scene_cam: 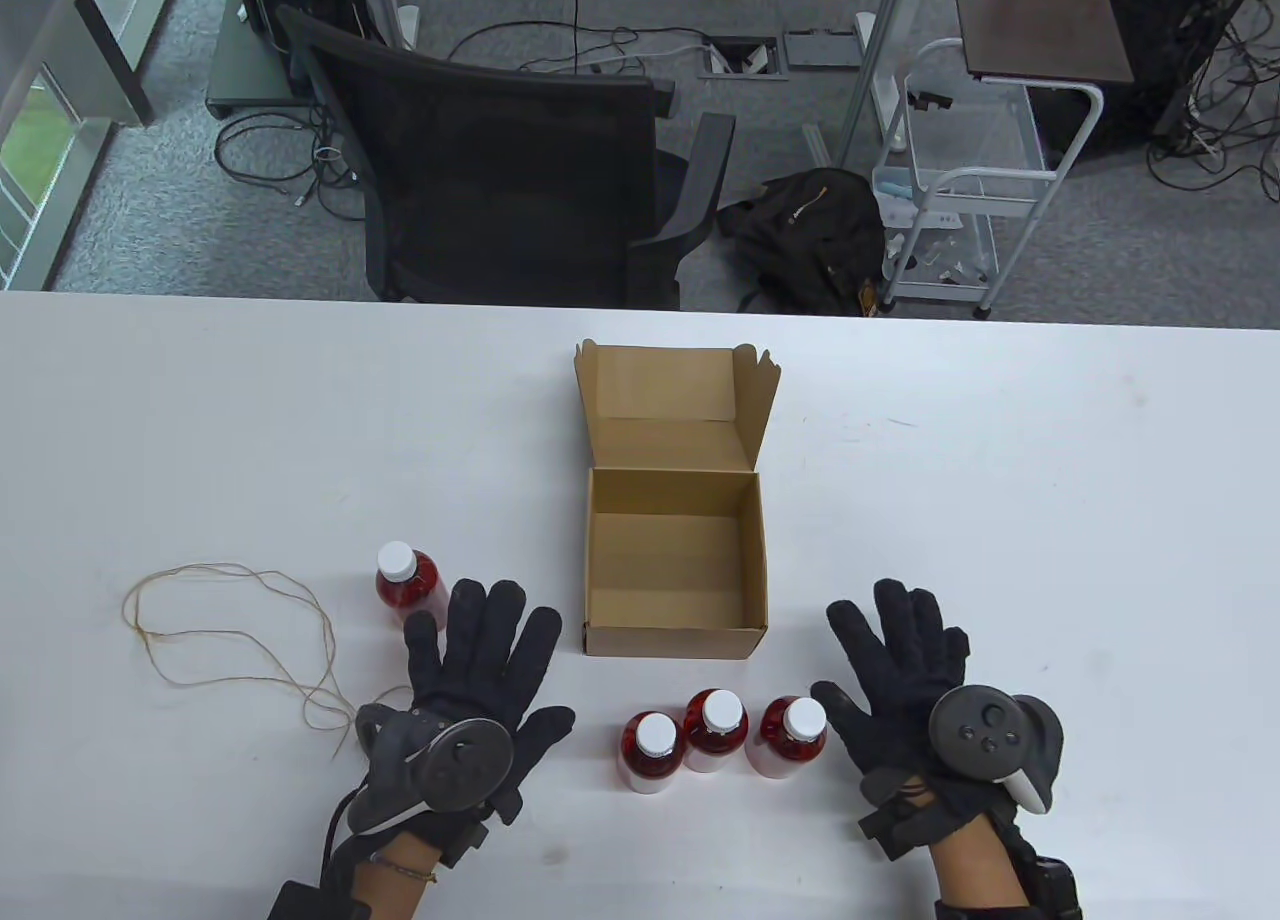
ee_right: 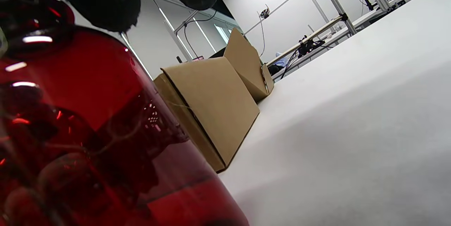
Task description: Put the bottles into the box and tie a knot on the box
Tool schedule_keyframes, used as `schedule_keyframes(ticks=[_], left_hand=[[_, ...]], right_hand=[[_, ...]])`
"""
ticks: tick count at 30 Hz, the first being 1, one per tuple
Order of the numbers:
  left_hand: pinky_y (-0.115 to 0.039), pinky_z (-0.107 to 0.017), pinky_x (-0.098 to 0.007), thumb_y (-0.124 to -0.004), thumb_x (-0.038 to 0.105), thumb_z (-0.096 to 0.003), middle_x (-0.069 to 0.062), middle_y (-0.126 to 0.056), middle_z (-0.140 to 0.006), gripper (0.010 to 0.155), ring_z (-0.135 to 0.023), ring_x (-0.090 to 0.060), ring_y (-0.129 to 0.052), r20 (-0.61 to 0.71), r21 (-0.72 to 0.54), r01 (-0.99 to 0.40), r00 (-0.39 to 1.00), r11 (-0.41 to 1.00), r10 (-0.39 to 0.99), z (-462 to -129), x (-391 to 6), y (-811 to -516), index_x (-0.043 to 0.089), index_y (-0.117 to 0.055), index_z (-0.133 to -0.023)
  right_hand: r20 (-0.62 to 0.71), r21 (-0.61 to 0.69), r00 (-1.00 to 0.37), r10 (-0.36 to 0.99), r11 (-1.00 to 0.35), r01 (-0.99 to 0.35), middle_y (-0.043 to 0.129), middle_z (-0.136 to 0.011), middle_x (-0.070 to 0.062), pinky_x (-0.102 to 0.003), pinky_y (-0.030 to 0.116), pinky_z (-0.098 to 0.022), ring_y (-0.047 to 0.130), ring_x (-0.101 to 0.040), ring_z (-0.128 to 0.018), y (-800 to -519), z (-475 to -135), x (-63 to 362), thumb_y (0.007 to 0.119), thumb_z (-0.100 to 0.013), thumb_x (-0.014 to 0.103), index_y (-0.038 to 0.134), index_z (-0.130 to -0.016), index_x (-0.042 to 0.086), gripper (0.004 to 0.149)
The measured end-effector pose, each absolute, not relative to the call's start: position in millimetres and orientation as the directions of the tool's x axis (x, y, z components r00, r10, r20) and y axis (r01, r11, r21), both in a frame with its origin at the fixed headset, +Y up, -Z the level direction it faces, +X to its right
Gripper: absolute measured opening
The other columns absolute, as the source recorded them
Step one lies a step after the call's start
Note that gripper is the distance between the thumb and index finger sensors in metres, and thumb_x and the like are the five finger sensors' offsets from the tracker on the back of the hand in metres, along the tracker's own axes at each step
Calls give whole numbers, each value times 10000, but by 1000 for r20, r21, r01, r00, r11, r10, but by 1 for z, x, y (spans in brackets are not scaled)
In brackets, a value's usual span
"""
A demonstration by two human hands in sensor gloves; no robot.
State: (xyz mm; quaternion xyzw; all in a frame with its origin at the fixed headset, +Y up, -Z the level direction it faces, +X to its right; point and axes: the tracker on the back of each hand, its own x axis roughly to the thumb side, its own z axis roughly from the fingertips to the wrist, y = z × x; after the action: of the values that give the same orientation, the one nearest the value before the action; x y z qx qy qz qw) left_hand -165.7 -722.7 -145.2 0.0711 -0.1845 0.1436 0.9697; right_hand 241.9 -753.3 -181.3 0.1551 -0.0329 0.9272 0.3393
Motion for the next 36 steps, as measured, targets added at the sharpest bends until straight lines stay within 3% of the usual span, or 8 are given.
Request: schedule_keyframes(ticks=[5, 7, 11, 13, 17, 24, 29, 36], left_hand=[[-106, -655, -749, -762, 617, -505, -147, -34, -1273, 1048, -1096, -519, -14, 247, 219, -513, 852, 830, 462, -157, -209, -702, 289, -1, -1147], [-124, -661, -754, -795, 607, -502, -156, -2, -1259, 1104, -1092, -538, -24, 141, 214, -671, 740, 710, 658, -168, -236, -710, 266, 48, -1128], [-240, -695, -763, -881, 565, -473, -194, -95, -1266, 1182, -1114, -575, -173, -4, 229, -800, 569, 555, 822, -184, -267, -738, 187, 29, -1127], [-355, -710, -747, -893, 581, -454, -212, -225, -1275, 1180, -1122, -572, -329, -48, 216, -799, 565, 561, 823, -191, -274, -749, 141, -54, -1157], [-439, -725, -726, -923, 556, -443, -186, -374, -1267, 1075, -1119, -571, -399, -133, 189, -845, 482, 500, 866, -199, -275, -763, 157, -243, -1174], [-638, -714, -627, -973, 423, -436, -231, -596, -1185, 952, -1022, -505, -750, -171, 184, -736, 628, 651, 759, -204, -262, -760, 158, -389, -1139], [-732, -668, -608, -952, 481, -455, -241, -661, -1149, 938, -967, -500, -829, -147, 185, -693, 681, 696, 717, -212, -253, -731, 114, -417, -1132], [-794, -627, -567, -912, 562, -480, -250, -728, -1119, 929, -899, -467, -918, -4, 31, -750, 661, 661, 750, -237, -184, -647, 117, -460, -1159]], right_hand=[[302, 68, -719, 626, -766, -639, 169, -1158, -190, -764, 61, -586, 97, -519, -998, -754, -183, 240, 716, -501, 476, 477, -1118, 221, 709], [300, 57, -722, 624, -767, -639, 176, -1156, -198, -765, 69, -586, 106, -525, -996, -756, -183, 242, 713, -503, 469, 480, -1117, 211, 705], [288, 69, -720, 632, -763, -642, 172, -1154, -200, -763, 68, -586, 106, -527, -993, -758, -182, 243, 720, -502, 474, 480, -1117, 207, 712], [284, 96, -719, 635, -765, -637, 180, -1155, -203, -765, 74, -585, 115, -528, -995, -759, -184, 241, 715, -500, 488, 484, -1117, 206, 717], [255, 143, -682, 685, -725, -674, 168, -1153, -208, -764, 59, -580, 110, -529, -994, -765, -186, 241, 711, -502, 495, 463, -1121, 206, 727], [232, 154, -677, 699, -713, -684, 168, -1151, -210, -761, 66, -585, 110, -530, -993, -767, -188, 248, 715, -501, 490, 460, -1122, 206, 728], [228, 140, -682, 695, -717, -683, 167, -1151, -210, -759, 61, -584, 104, -527, -993, -766, -187, 253, 717, -502, 487, 463, -1121, 206, 726], [234, 138, -689, 686, -725, -675, 173, -1153, -211, -759, 58, -583, 108, -529, -993, -766, -188, 252, 718, -501, 490, 468, -1121, 205, 726]])
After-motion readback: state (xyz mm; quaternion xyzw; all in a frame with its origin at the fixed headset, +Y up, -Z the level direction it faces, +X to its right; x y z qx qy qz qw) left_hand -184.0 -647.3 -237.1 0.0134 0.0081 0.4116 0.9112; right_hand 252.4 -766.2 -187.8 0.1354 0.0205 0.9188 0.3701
